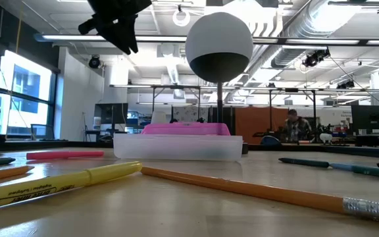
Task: Pick & place school supplies into a supply box
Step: Put the black pen into the pink supply box
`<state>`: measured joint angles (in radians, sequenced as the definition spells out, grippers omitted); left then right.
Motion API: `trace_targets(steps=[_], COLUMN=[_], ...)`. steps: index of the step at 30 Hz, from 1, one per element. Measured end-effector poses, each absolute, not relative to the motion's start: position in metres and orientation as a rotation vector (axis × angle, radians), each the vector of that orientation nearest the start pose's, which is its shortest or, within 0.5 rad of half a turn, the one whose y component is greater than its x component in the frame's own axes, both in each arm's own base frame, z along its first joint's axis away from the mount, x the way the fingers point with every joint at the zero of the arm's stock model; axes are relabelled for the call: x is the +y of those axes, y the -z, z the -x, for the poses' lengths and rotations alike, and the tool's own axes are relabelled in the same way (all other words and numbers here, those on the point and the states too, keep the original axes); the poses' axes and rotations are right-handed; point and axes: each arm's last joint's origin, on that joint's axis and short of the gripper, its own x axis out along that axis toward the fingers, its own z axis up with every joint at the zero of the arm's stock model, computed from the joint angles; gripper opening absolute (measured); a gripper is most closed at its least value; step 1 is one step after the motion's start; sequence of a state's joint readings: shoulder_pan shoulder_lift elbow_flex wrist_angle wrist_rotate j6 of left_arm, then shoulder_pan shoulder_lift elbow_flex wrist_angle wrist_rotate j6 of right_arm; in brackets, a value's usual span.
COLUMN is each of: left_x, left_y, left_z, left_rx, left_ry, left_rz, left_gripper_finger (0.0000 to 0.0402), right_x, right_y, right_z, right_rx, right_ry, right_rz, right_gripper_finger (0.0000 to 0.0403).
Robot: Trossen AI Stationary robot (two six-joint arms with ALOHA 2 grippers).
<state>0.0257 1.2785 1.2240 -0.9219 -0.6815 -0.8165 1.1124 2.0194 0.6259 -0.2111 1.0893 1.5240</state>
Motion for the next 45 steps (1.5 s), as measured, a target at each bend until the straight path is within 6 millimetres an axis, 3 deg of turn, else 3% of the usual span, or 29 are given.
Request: trace_targets(steps=[8,20,25,33,40,45], left_x=[0.024,0.025,0.025,0.025,0.025,0.024], left_y=[-0.329,-0.329,-0.329,-0.329,-0.331,-0.334], left_z=[-0.243,-0.243,-0.243,-0.243,-0.246,-0.251], left_rx=[0.598,0.591,0.59,0.59,0.57,0.545], left_ry=[-0.964,-0.976,-0.976,-0.975,-0.946,-0.906], left_rz=[0.415,0.407,0.407,0.408,0.403,0.385], left_gripper_finger=[0.0134,0.0134,0.0134,0.0134,0.0134,0.0134], right_x=[0.188,0.186,0.187,0.166,0.127,0.094], right_y=[-0.022,-0.027,-0.054,-0.106,-0.145,-0.159], right_z=[-0.122,-0.129,-0.138,-0.169,-0.205,-0.251], right_rx=[0.407,0.441,0.513,0.52,0.43,0.351], right_ry=[0.397,0.388,0.34,0.338,0.447,0.28], right_rz=[-0.079,-0.066,-0.059,0.023,0.126,0.078], right_gripper_finger=[0.0079,0.0079,0.0079,0.0079,0.0079,0.0081])
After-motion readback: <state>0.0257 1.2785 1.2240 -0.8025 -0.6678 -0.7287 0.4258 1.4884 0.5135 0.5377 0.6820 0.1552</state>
